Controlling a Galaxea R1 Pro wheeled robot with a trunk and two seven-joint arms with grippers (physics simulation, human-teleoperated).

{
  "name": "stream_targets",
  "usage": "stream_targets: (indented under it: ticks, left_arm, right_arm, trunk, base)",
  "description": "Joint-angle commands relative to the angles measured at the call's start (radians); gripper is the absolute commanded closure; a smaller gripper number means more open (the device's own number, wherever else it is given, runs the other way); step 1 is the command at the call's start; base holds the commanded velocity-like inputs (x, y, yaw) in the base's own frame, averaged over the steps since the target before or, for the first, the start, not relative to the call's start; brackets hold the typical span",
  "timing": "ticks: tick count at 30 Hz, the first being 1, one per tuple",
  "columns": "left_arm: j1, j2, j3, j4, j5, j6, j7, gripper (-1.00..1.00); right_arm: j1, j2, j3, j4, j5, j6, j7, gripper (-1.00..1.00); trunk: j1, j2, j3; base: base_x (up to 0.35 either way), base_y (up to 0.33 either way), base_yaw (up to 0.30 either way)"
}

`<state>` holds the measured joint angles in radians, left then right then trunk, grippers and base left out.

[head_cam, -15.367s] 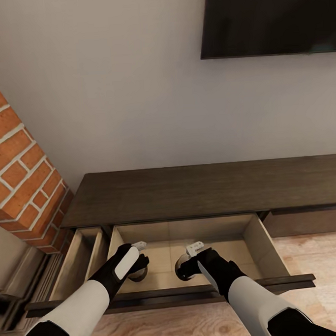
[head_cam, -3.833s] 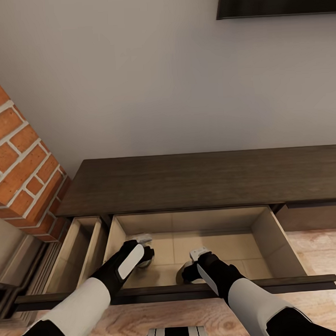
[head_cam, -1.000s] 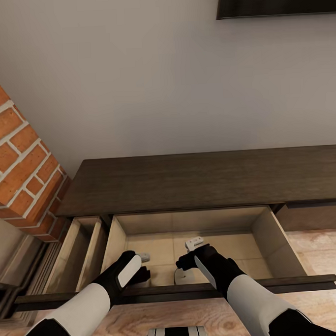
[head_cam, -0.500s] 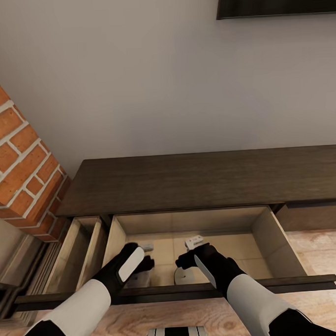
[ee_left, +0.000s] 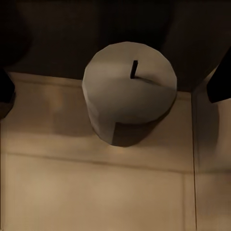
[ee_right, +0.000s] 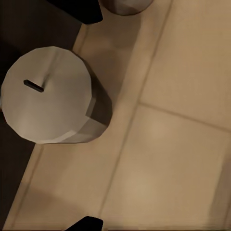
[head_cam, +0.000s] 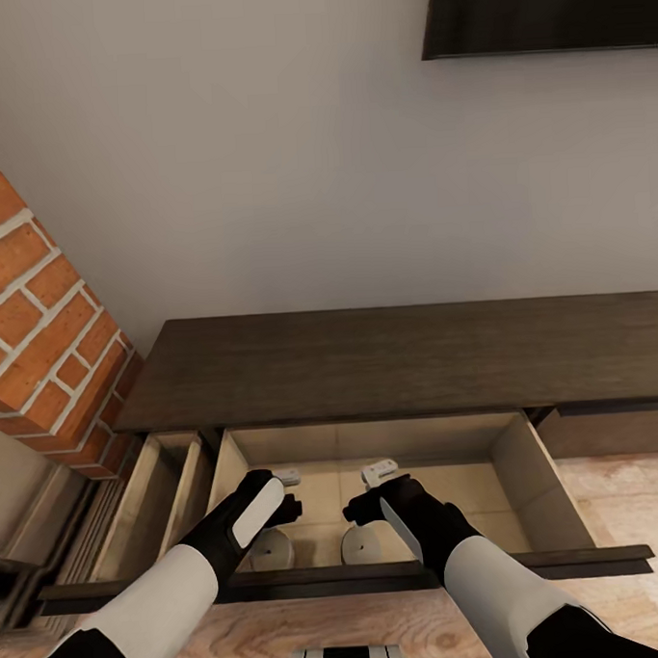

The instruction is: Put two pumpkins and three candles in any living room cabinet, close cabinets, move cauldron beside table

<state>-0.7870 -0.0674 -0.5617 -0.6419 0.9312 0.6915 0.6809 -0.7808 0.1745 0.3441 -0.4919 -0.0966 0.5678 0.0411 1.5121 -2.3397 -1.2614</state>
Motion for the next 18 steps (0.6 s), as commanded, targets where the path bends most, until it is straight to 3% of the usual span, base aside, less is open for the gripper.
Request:
stream_targets:
  ticks: [1, 18]
  left_arm:
    - [0.000, 0.000, 0.000, 0.000, 0.000, 0.000, 0.000, -1.00]
    - [0.000, 0.000, 0.001, 0.002, 0.000, -0.006, -0.005, -1.00]
  right_arm:
    - [0.000, 0.000, 0.000, 0.000, 0.000, 0.000, 0.000, -1.00]
    - [0.000, 0.000, -0.004, 0.000, 0.001, -0.002, -0.003, -1.00]
  trunk:
    - [-0.004, 0.007, 0.003]
    - [-0.069, 0.126, 0.056]
  base:
    - [0.000, 0.000, 0.000]
    - [0.000, 0.000, 0.000]
